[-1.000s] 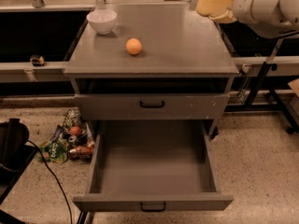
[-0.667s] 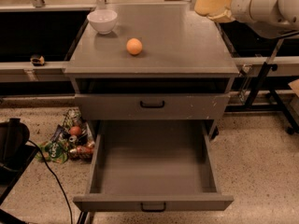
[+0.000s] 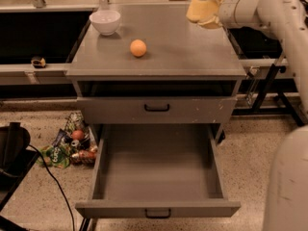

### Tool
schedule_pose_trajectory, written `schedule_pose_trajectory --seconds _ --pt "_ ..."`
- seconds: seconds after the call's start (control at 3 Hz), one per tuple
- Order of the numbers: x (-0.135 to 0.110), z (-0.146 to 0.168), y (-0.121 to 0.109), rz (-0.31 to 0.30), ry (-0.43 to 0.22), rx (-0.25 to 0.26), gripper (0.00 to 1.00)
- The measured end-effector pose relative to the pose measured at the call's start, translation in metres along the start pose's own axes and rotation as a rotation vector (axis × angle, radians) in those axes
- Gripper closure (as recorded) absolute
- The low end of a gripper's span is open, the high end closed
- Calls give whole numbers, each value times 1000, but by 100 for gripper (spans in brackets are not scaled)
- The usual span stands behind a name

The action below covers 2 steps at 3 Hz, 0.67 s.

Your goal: Pick sponge from middle drawer and place on counter

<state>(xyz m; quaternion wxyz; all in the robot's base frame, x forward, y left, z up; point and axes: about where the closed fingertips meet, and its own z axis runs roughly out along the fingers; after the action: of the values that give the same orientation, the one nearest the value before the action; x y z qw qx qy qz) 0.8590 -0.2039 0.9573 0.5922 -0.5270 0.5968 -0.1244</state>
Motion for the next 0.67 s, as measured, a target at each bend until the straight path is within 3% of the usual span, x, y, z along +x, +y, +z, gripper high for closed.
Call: schedule_pose_trajectory --seconds 0.33,0.67 --pt "-1 32 19 55 -3 -48 100" --pt "-2 52 35 99 8 -88 82"
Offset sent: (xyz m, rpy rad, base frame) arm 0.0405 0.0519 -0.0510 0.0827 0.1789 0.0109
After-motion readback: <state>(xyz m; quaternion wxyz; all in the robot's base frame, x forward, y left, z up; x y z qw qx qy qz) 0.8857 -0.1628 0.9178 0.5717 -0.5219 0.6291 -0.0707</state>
